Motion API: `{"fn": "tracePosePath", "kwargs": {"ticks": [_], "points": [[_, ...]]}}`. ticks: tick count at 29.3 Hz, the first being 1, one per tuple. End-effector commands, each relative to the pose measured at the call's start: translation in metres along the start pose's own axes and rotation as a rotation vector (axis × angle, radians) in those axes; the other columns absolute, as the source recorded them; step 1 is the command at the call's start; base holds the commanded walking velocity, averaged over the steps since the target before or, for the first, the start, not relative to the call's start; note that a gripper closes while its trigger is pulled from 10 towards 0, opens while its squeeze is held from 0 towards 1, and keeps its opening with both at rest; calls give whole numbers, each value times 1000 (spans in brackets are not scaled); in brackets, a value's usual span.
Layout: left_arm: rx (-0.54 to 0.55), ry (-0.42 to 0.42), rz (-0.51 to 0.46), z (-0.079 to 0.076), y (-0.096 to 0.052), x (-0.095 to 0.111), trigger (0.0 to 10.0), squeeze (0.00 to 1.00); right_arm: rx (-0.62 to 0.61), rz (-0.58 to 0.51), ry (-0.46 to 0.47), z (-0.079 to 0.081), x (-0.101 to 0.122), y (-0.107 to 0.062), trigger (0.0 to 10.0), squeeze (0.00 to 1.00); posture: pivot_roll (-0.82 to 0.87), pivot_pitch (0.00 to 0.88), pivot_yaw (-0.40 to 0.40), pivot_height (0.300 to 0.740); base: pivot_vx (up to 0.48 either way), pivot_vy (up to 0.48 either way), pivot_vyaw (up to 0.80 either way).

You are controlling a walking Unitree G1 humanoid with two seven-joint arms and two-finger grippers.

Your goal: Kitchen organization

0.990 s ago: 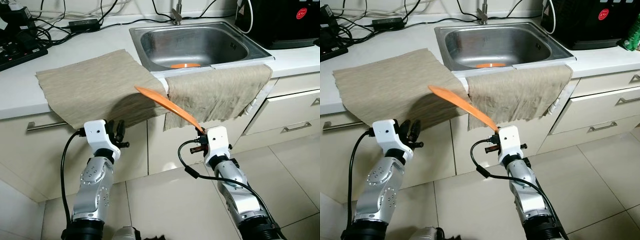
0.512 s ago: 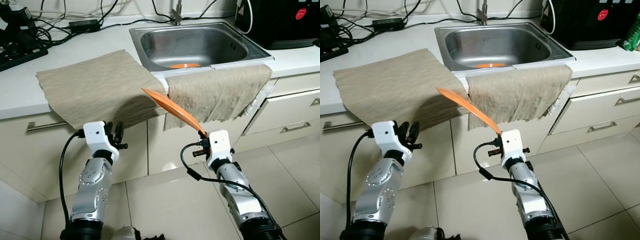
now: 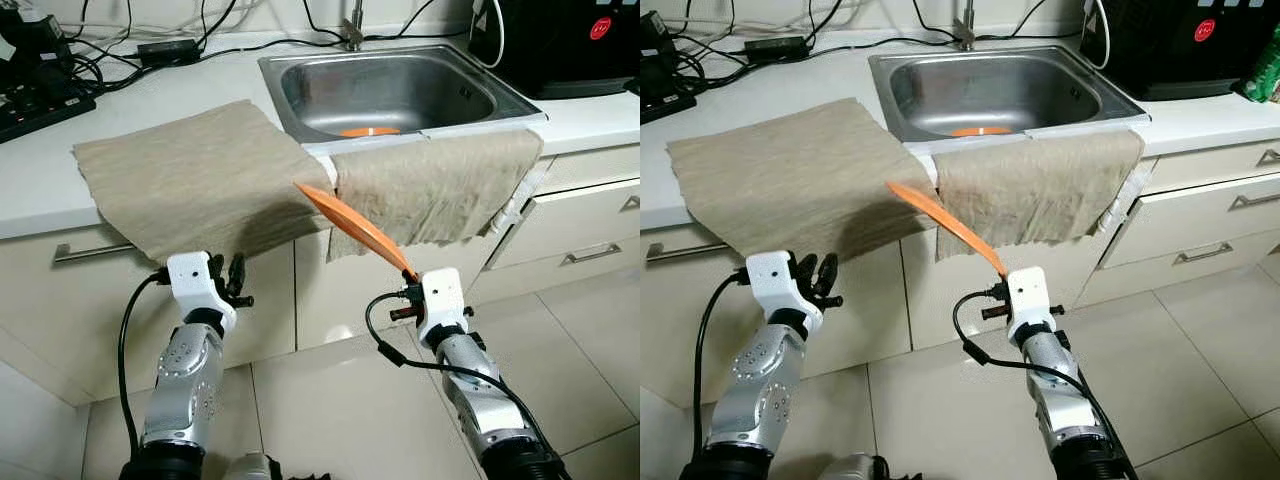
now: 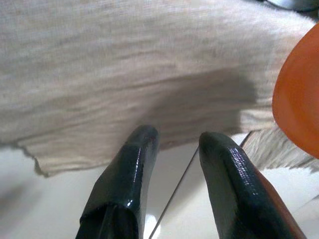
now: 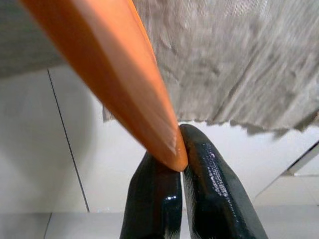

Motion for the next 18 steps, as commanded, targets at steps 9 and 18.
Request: {"fn": "tracePosePath", "kwargs": {"ticks": [9,18], "points": [[14,4,14,5,0,-5,10000,0,-11,-57,-10,-4,13,3,0,0,54,0,-4,740,0,0,0],[13,3,13,4,2,-6,10000,0,-7,-65,-13,-3,14,4,0,0,53,0,-6,740,0,0,0]]}}
Point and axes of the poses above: a point about 5 cm out from each wrist's last joint towards the gripper, its own y axis pointing out of the wrist towards the gripper, its own x axis along the axis of the wrist's last joint, z = x × y, the point moved 5 cm from there along y, pointing out of the wrist towards the gripper, and after that the axes turned 3 degrees about y, right-handed, at the moved point
